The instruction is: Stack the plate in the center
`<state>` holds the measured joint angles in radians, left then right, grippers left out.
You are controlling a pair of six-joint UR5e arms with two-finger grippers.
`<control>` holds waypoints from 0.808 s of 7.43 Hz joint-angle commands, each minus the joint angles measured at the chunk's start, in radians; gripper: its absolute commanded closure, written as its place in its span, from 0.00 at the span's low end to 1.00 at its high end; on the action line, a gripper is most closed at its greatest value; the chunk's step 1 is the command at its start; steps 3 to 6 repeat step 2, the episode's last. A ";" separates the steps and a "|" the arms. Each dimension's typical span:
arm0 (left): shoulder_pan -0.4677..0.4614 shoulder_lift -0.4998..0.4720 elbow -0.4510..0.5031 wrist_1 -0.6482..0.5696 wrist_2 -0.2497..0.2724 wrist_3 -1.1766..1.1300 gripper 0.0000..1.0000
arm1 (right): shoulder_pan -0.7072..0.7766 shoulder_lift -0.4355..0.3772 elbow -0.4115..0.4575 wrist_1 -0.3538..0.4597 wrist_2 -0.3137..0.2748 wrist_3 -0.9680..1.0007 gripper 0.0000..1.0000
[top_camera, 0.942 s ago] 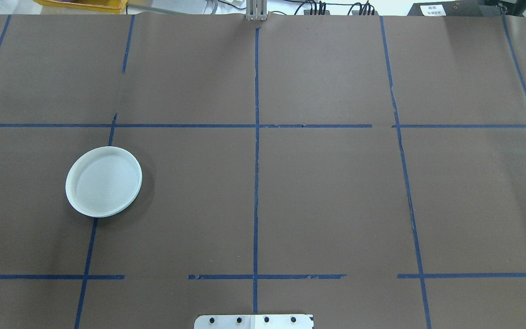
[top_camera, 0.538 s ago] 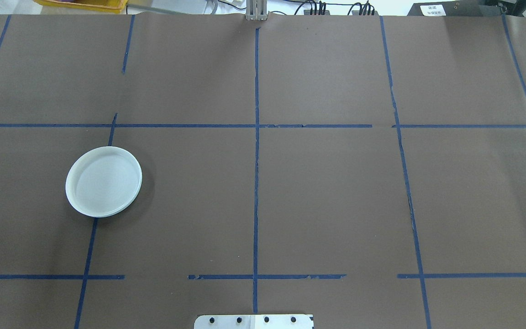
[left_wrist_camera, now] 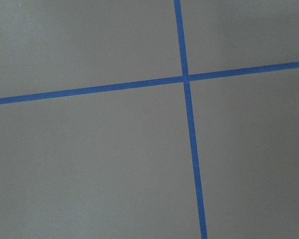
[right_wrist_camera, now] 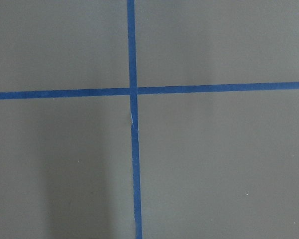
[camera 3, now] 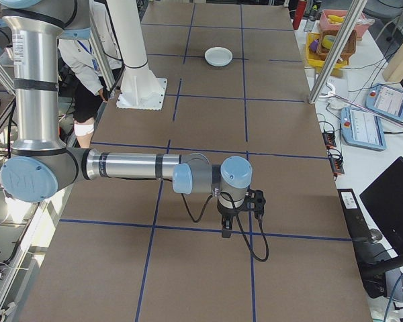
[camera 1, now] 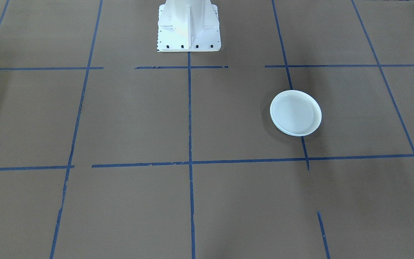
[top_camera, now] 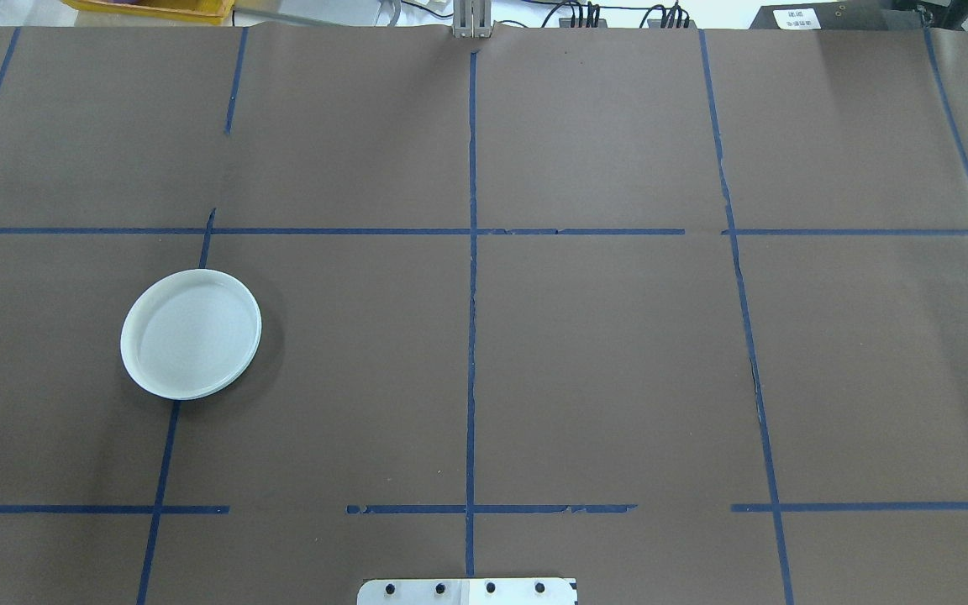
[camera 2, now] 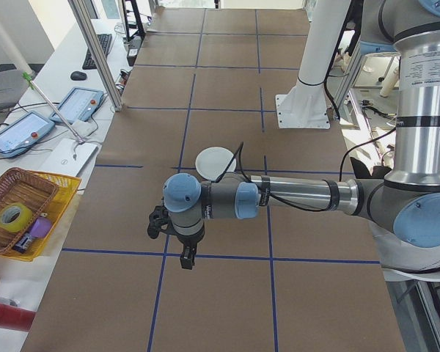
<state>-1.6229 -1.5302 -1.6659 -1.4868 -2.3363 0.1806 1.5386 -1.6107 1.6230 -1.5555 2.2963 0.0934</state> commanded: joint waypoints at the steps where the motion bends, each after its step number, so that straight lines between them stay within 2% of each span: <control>1: 0.002 -0.001 0.000 -0.001 0.000 0.000 0.00 | 0.000 0.000 0.000 0.000 0.000 -0.001 0.00; 6: 0.002 -0.002 0.000 -0.001 0.000 0.000 0.00 | 0.000 0.000 0.000 0.000 -0.001 0.000 0.00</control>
